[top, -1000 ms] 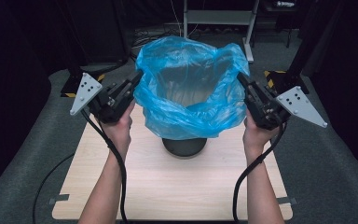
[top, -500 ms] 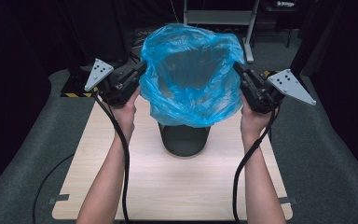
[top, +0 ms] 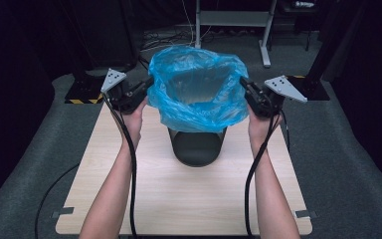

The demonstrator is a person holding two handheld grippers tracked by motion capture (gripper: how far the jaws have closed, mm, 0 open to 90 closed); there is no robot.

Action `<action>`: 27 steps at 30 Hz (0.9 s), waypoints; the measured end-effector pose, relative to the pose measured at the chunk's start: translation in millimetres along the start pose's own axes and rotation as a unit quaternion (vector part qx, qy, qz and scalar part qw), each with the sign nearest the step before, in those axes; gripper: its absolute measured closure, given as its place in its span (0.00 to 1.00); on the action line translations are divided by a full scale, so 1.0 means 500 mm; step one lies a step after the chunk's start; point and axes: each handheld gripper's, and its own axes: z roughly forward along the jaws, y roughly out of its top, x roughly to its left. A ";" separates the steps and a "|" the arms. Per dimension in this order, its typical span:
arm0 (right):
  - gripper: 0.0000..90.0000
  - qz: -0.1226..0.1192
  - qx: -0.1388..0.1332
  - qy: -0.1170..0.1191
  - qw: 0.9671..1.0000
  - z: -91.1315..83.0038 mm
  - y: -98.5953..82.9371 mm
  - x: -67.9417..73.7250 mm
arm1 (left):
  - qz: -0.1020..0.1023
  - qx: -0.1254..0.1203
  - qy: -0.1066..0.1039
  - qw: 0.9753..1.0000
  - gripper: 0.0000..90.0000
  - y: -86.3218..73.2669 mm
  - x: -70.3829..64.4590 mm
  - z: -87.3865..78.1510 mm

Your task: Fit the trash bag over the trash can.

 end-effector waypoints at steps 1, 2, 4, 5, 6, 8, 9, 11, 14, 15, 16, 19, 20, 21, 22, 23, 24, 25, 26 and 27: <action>0.99 0.004 0.007 -0.002 1.000 0.005 -0.006 -0.002 | -0.003 0.004 0.003 1.000 1.00 -0.006 0.006 0.003; 0.99 0.004 0.013 -0.004 1.000 0.009 -0.012 -0.004 | -0.006 0.010 0.006 1.000 1.00 -0.012 0.011 0.006; 0.98 0.007 0.026 -0.007 1.000 0.017 -0.024 -0.009 | -0.007 0.017 0.010 1.000 1.00 -0.019 0.017 0.010; 0.98 0.008 0.031 -0.010 0.999 0.020 -0.029 -0.012 | -0.008 0.028 0.014 0.999 1.00 -0.030 0.023 0.018; 0.98 0.008 0.035 -0.011 0.999 0.022 -0.033 -0.013 | -0.003 0.035 0.016 0.999 1.00 -0.035 0.025 0.021; 0.98 0.009 0.039 -0.014 0.999 0.024 -0.037 -0.015 | 0.001 0.042 0.019 0.999 1.00 -0.041 0.026 0.028; 0.98 0.010 0.045 -0.015 0.999 0.028 -0.042 -0.018 | 0.001 0.047 0.020 0.999 1.00 -0.045 0.027 0.032; 0.98 0.013 0.053 -0.018 0.998 0.033 -0.049 -0.022 | 0.000 0.053 0.022 0.998 1.00 -0.051 0.030 0.040; 0.98 0.018 0.068 -0.022 0.997 0.043 -0.061 -0.028 | 0.000 0.066 0.026 0.998 1.00 -0.059 0.034 0.053; 0.98 0.019 0.073 -0.024 0.997 0.046 -0.064 -0.030 | -0.002 0.070 0.025 0.997 1.00 -0.062 0.035 0.056; 0.97 0.023 0.085 -0.026 0.996 0.052 -0.075 -0.036 | -0.003 0.078 0.026 0.997 1.00 -0.067 0.037 0.062; 0.97 0.029 0.099 -0.029 0.994 0.057 -0.085 -0.040 | -0.010 0.088 0.025 0.996 1.00 -0.076 0.043 0.069; 0.97 0.036 0.112 -0.028 0.993 0.062 -0.101 -0.048 | -0.019 0.099 0.023 0.995 1.00 -0.084 0.051 0.075; 0.97 0.039 0.119 -0.028 0.992 0.064 -0.107 -0.050 | -0.022 0.102 0.022 0.994 1.00 -0.087 0.054 0.077; 0.97 0.041 0.121 -0.028 0.991 0.065 -0.112 -0.052 | -0.021 0.106 0.023 0.994 1.00 -0.091 0.056 0.079; 0.97 0.042 0.124 -0.027 0.991 0.065 -0.117 -0.053 | -0.021 0.113 0.022 0.993 1.00 -0.096 0.058 0.082; 0.97 0.043 0.128 -0.026 0.991 0.065 -0.122 -0.053 | -0.022 0.118 0.022 0.993 1.00 -0.101 0.060 0.084; 0.97 0.043 0.128 -0.026 0.991 0.065 -0.122 -0.053 | -0.022 0.118 0.022 0.993 1.00 -0.101 0.060 0.084; 0.97 0.043 0.131 -0.025 0.990 0.065 -0.126 -0.054 | -0.023 0.125 0.022 0.992 1.00 -0.109 0.062 0.087; 0.97 0.042 0.137 -0.022 0.989 0.065 -0.136 -0.054 | -0.026 0.131 0.021 0.991 1.00 -0.115 0.064 0.089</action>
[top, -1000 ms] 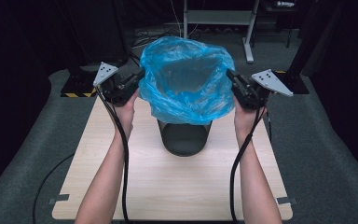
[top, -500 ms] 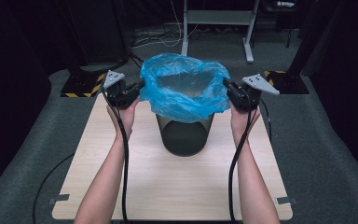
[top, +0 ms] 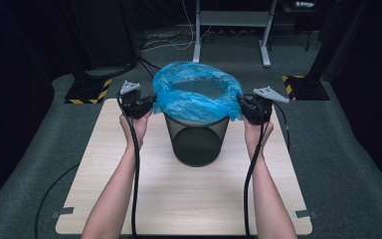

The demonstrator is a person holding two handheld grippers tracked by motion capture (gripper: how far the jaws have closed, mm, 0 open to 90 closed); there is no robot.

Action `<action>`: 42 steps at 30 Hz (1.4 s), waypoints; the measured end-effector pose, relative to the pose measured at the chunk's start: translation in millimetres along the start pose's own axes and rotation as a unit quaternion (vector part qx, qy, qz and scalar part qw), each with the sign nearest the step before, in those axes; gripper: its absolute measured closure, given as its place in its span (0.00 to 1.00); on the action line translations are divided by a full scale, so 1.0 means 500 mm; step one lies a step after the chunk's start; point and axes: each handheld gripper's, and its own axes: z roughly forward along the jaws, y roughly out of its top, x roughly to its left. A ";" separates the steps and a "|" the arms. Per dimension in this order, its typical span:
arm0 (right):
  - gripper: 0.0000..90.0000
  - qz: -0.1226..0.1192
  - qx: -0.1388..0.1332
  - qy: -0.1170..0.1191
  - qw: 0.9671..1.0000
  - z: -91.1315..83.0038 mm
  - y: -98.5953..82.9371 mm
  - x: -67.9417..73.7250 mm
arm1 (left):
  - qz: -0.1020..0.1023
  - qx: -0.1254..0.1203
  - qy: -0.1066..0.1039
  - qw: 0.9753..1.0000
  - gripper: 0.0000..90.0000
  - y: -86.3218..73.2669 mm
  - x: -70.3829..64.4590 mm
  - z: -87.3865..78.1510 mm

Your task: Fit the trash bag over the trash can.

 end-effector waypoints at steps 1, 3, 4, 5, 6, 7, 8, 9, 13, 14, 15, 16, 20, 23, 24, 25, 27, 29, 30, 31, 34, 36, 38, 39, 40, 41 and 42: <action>0.97 0.001 0.003 0.002 1.000 0.000 -0.003 0.000 | -0.002 0.010 -0.002 1.000 1.00 -0.011 0.004 0.007; 0.97 -0.003 0.009 0.005 1.000 0.001 -0.012 0.001 | -0.003 0.017 -0.005 1.000 1.00 -0.021 0.006 0.011; 0.97 -0.003 0.009 0.005 1.000 0.001 -0.012 0.001 | -0.003 0.017 -0.005 1.000 1.00 -0.021 0.006 0.011; 0.97 -0.006 0.012 0.005 1.000 0.001 -0.016 0.002 | -0.004 0.022 -0.008 1.000 1.00 -0.027 0.007 0.014; 0.97 -0.007 0.019 0.008 1.000 0.003 -0.027 0.002 | -0.003 0.029 -0.012 1.000 1.00 -0.034 0.007 0.018; 0.97 -0.007 0.019 0.008 1.000 0.003 -0.029 0.002 | -0.001 0.033 -0.014 0.999 1.00 -0.037 0.007 0.019; 0.97 -0.007 0.022 0.009 1.000 0.004 -0.034 0.002 | -0.001 0.035 -0.017 0.999 1.00 -0.041 0.006 0.020; 0.97 -0.007 0.024 0.011 1.000 0.005 -0.038 0.002 | 0.001 0.038 -0.019 0.999 1.00 -0.044 0.004 0.020; 0.83 -0.007 0.024 0.010 1.000 -0.001 -0.048 0.005 | 0.007 0.032 -0.023 0.999 1.00 -0.052 -0.002 0.011; 0.79 -0.003 0.019 0.010 1.000 -0.007 -0.047 0.003 | 0.007 0.028 -0.025 0.999 1.00 -0.053 -0.002 0.007; 0.72 0.000 0.012 0.014 1.000 -0.015 -0.045 0.000 | 0.008 0.023 -0.028 0.999 1.00 -0.053 -0.002 0.003; 0.65 0.007 0.000 0.012 1.000 -0.025 -0.043 -0.003 | 0.009 0.020 -0.029 0.999 1.00 -0.054 -0.003 -0.001; 0.59 0.014 -0.050 0.018 0.998 -0.077 -0.030 -0.008 | 0.011 0.009 -0.037 0.999 1.00 -0.058 -0.007 -0.014; 0.57 0.009 -0.088 0.033 0.996 -0.117 -0.018 -0.001 | 0.012 0.004 -0.041 0.999 1.00 -0.064 -0.010 -0.021; 0.56 0.003 -0.097 0.041 0.994 -0.130 -0.015 0.005 | 0.011 0.002 -0.044 0.999 1.00 -0.066 -0.011 -0.024; 0.55 -0.004 -0.106 0.052 0.993 -0.141 -0.012 0.013 | 0.010 -0.001 -0.048 0.999 1.00 -0.068 -0.012 -0.027; 0.52 -0.027 -0.109 0.075 0.991 -0.155 -0.010 0.036 | 0.012 -0.005 -0.050 0.999 1.00 -0.071 -0.015 -0.032; 0.49 -0.047 -0.106 0.098 0.988 -0.160 -0.009 0.056 | 0.013 -0.006 -0.051 0.999 1.00 -0.073 -0.017 -0.034; 0.48 -0.051 -0.102 0.105 0.988 -0.159 -0.009 0.063 | 0.013 -0.006 -0.052 0.999 1.00 -0.074 -0.018 -0.035; 0.48 -0.053 -0.099 0.112 0.987 -0.158 -0.010 0.068 | 0.013 -0.007 -0.053 0.998 1.00 -0.074 -0.018 -0.036; 0.51 -0.057 -0.083 0.118 0.988 -0.149 -0.015 0.075 | 0.015 -0.010 -0.059 0.998 1.00 -0.077 -0.023 -0.042; 0.57 -0.058 -0.076 0.116 0.989 -0.144 -0.020 0.075 | 0.020 -0.012 -0.061 0.998 1.00 -0.078 -0.028 -0.047; 0.68 -0.058 -0.076 0.109 0.989 -0.143 -0.026 0.074 | 0.024 -0.015 -0.064 0.998 1.00 -0.080 -0.032 -0.053; 0.73 -0.054 -0.078 0.105 0.990 -0.143 -0.028 0.074 | 0.024 -0.016 -0.066 0.997 1.00 -0.081 -0.033 -0.056; 0.77 -0.052 -0.080 0.106 0.990 -0.143 -0.029 0.073 | 0.026 -0.018 -0.068 0.997 1.00 -0.082 -0.034 -0.058; 0.83 -0.052 -0.081 0.101 0.990 -0.144 -0.030 0.073 | 0.026 -0.020 -0.069 0.997 1.00 -0.083 -0.036 -0.060; 0.89 -0.054 -0.082 0.099 0.990 -0.144 -0.030 0.074 | 0.027 -0.021 -0.071 0.997 1.00 -0.085 -0.038 -0.062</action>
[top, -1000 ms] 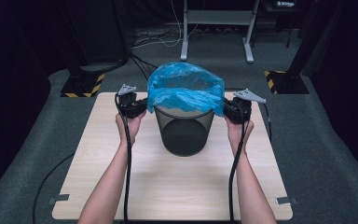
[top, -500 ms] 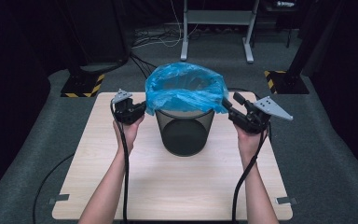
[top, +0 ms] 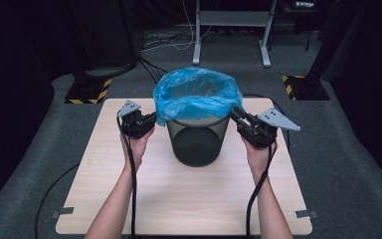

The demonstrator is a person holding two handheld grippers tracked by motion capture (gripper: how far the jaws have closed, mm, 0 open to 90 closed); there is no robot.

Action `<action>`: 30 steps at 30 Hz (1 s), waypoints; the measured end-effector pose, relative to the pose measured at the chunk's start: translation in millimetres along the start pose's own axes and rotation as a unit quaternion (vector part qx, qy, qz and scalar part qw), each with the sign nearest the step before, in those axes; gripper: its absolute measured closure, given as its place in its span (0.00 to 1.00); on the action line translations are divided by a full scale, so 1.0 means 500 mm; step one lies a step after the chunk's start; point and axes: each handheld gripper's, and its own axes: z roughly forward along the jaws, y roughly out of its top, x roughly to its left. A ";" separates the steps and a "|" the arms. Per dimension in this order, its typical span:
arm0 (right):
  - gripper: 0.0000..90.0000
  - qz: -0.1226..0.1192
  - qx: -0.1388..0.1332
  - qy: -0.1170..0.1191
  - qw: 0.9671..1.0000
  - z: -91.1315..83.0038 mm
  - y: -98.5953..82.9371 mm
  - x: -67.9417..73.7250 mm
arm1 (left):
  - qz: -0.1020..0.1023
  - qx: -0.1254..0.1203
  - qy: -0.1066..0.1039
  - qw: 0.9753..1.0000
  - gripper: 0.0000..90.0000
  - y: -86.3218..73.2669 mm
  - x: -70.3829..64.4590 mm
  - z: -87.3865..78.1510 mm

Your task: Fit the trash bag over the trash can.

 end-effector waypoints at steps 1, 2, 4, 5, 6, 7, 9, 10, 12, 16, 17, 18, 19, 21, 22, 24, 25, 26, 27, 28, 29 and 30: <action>0.94 -0.002 -0.001 0.000 1.000 0.000 0.000 0.001 | 0.001 -0.002 -0.001 1.000 1.00 -0.002 -0.002 -0.002; 0.98 -0.006 -0.002 -0.005 1.000 -0.001 -0.001 0.003 | 0.000 -0.003 -0.002 1.000 1.00 -0.003 -0.004 -0.004; 1.00 -0.014 -0.004 -0.012 1.000 -0.003 -0.004 0.007 | 0.001 -0.006 -0.006 1.000 1.00 -0.007 -0.006 -0.008; 1.00 -0.018 -0.007 -0.016 1.000 -0.005 -0.007 0.009 | 0.001 -0.007 -0.007 1.000 1.00 -0.009 -0.008 -0.010; 1.00 -0.018 -0.007 -0.019 1.000 -0.007 -0.010 0.011 | 0.003 -0.008 -0.009 1.000 1.00 -0.011 -0.009 -0.012; 1.00 -0.019 -0.008 -0.021 1.000 -0.010 -0.015 0.011 | 0.003 -0.008 -0.011 1.000 1.00 -0.013 -0.012 -0.014; 1.00 -0.021 -0.013 -0.027 0.999 -0.015 -0.026 0.011 | 0.004 -0.011 -0.014 1.000 1.00 -0.018 -0.015 -0.019; 1.00 -0.020 -0.012 -0.031 0.999 -0.017 -0.032 0.010 | 0.005 -0.012 -0.016 1.000 1.00 -0.022 -0.017 -0.022; 1.00 -0.010 -0.008 -0.035 0.999 -0.020 -0.047 0.003 | 0.006 -0.012 -0.020 1.000 1.00 -0.028 -0.022 -0.025; 1.00 -0.001 0.015 -0.044 0.999 -0.017 -0.081 -0.013 | 0.014 -0.009 -0.027 1.000 1.00 -0.042 -0.033 -0.029; 1.00 0.002 0.022 -0.047 0.999 -0.013 -0.091 -0.018 | 0.014 -0.009 -0.029 0.999 1.00 -0.046 -0.035 -0.029; 1.00 0.008 0.031 -0.050 0.998 -0.009 -0.100 -0.025 | 0.014 -0.008 -0.033 0.999 1.00 -0.048 -0.036 -0.029; 1.00 0.015 0.035 -0.050 0.998 -0.005 -0.108 -0.031 | 0.012 -0.010 -0.037 0.999 1.00 -0.050 -0.038 -0.030; 1.00 0.025 0.039 -0.052 0.998 0.000 -0.113 -0.037 | 0.021 -0.008 -0.040 0.999 1.00 -0.052 -0.047 -0.030; 1.00 0.022 0.045 -0.057 0.997 0.003 -0.112 -0.037 | 0.025 -0.008 -0.040 0.999 1.00 -0.053 -0.052 -0.030; 1.00 0.019 0.051 -0.056 0.997 0.007 -0.114 -0.039 | 0.031 -0.007 -0.043 0.999 1.00 -0.059 -0.062 -0.031; 1.00 0.019 0.052 -0.056 0.997 0.007 -0.117 -0.039 | 0.033 -0.007 -0.044 0.998 1.00 -0.063 -0.065 -0.033; 1.00 0.018 0.050 -0.058 0.997 0.004 -0.119 -0.040 | 0.033 -0.007 -0.045 0.998 1.00 -0.067 -0.067 -0.034; 1.00 0.019 0.047 -0.061 0.997 0.000 -0.121 -0.041 | 0.036 -0.005 -0.047 0.998 1.00 -0.071 -0.068 -0.035; 1.00 0.021 0.043 -0.065 0.997 -0.003 -0.124 -0.043 | 0.040 -0.003 -0.045 0.998 1.00 -0.076 -0.070 -0.036; 1.00 0.024 0.040 -0.069 0.997 -0.006 -0.125 -0.046 | 0.043 -0.002 -0.044 0.998 1.00 -0.080 -0.071 -0.036; 1.00 0.026 0.040 -0.072 0.996 -0.006 -0.126 -0.051 | 0.040 -0.002 -0.047 0.998 1.00 -0.082 -0.070 -0.036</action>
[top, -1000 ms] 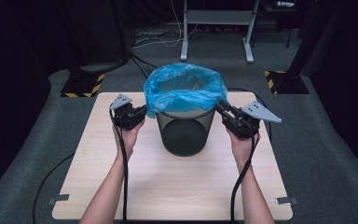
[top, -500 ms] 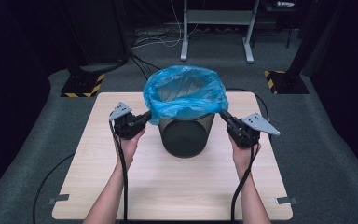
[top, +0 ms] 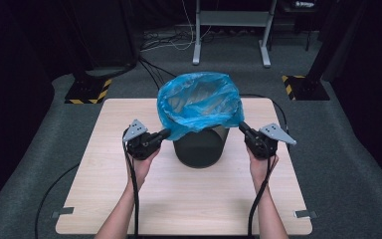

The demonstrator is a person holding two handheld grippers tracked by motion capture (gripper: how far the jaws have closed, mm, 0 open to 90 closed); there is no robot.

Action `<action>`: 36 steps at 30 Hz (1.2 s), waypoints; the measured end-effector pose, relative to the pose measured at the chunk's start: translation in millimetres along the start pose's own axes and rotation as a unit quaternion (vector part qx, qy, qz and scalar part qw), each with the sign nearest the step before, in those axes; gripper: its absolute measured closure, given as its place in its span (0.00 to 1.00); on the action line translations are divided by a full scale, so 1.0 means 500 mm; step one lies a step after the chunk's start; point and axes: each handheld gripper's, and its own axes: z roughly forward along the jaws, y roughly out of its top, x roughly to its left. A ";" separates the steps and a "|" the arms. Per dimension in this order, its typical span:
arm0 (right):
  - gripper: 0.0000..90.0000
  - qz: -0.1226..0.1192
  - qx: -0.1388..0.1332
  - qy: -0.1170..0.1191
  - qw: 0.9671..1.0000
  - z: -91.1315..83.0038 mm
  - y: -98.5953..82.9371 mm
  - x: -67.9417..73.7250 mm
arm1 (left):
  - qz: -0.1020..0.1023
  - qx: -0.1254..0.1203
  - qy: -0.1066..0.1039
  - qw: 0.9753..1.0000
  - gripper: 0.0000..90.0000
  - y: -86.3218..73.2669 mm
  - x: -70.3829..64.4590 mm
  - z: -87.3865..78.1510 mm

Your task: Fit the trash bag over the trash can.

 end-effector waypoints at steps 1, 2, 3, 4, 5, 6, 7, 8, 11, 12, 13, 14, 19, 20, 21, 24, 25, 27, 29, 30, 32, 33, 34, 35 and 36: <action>1.00 0.003 0.002 -0.005 1.000 0.002 0.000 -0.005 | -0.001 0.001 0.000 1.000 1.00 -0.001 0.001 0.000; 1.00 0.004 0.002 -0.010 1.000 0.003 0.002 -0.010 | -0.001 -0.001 0.000 1.000 1.00 -0.002 0.002 0.000; 1.00 0.007 0.002 -0.015 1.000 0.004 0.005 -0.013 | 0.000 -0.001 0.000 1.000 1.00 -0.002 0.003 -0.001; 1.00 0.011 0.000 -0.019 1.000 0.004 0.009 -0.015 | 0.002 -0.001 0.003 1.000 1.00 -0.001 0.003 -0.003; 1.00 0.011 -0.002 -0.020 1.000 0.002 0.012 -0.018 | 0.003 -0.001 0.002 1.000 1.00 -0.002 0.005 -0.005; 1.00 0.010 -0.004 -0.018 1.000 0.000 0.012 -0.020 | 0.001 -0.002 0.000 1.000 1.00 -0.003 0.007 -0.008; 1.00 0.008 -0.005 -0.016 1.000 -0.002 0.011 -0.021 | 0.001 -0.003 -0.001 1.000 1.00 -0.004 0.010 -0.012; 1.00 0.005 -0.003 -0.015 1.000 -0.004 0.008 -0.023 | 0.000 -0.005 -0.002 1.000 1.00 -0.005 0.012 -0.016; 1.00 0.000 -0.001 -0.015 1.000 -0.007 0.001 -0.023 | 0.005 -0.007 -0.002 1.000 1.00 -0.004 0.014 -0.027; 1.00 0.001 0.000 -0.014 1.000 -0.006 -0.001 -0.023 | 0.009 -0.007 0.000 1.000 1.00 -0.003 0.015 -0.030; 1.00 0.002 0.000 -0.015 1.000 -0.006 -0.002 -0.023 | 0.016 -0.004 0.008 1.000 1.00 -0.002 0.015 -0.033; 1.00 0.000 0.000 -0.018 1.000 -0.005 -0.003 -0.023 | 0.023 0.000 0.016 1.000 1.00 -0.003 0.017 -0.036; 1.00 0.021 0.004 -0.034 0.999 0.001 -0.013 -0.040 | -0.003 -0.011 0.031 0.999 1.00 -0.011 0.051 -0.042; 1.00 0.022 0.007 -0.036 0.999 0.005 -0.011 -0.042 | -0.005 -0.011 0.036 0.999 1.00 -0.009 0.055 -0.041; 1.00 0.025 0.010 -0.040 0.999 0.011 -0.008 -0.043 | -0.007 -0.014 0.039 0.999 1.00 -0.006 0.057 -0.038; 1.00 0.027 0.020 -0.046 0.998 0.029 0.003 -0.046 | -0.009 -0.023 0.049 0.999 0.99 0.004 0.059 -0.026; 1.00 0.025 0.028 -0.049 0.998 0.036 0.006 -0.045 | -0.009 -0.024 0.053 0.998 0.99 0.008 0.060 -0.022; 1.00 0.024 0.047 -0.038 0.998 0.047 0.009 -0.044 | -0.016 -0.024 0.053 0.998 0.96 0.013 0.065 -0.013; 1.00 0.019 0.060 -0.026 0.998 0.050 0.006 -0.043 | -0.020 -0.017 0.057 0.998 0.96 0.014 0.071 -0.003; 1.00 0.019 0.066 -0.019 0.997 0.049 0.002 -0.043 | -0.026 -0.014 0.053 0.998 0.96 0.013 0.075 0.002; 1.00 0.014 0.077 -0.013 0.997 0.047 -0.009 -0.043 | -0.027 0.005 0.053 0.998 0.96 0.010 0.083 0.017; 1.00 0.014 0.084 -0.009 0.996 0.046 -0.016 -0.045 | -0.029 0.014 0.050 0.998 0.97 0.007 0.088 0.025; 1.00 0.011 0.091 -0.007 0.996 0.046 -0.022 -0.045 | -0.032 0.024 0.048 0.998 0.98 0.003 0.091 0.033; 1.00 0.010 0.098 -0.001 0.995 0.047 -0.029 -0.047 | -0.032 0.032 0.046 0.998 0.98 0.000 0.094 0.040; 1.00 0.008 0.103 0.005 0.995 0.046 -0.035 -0.047 | -0.036 0.040 0.040 0.998 0.98 -0.003 0.096 0.047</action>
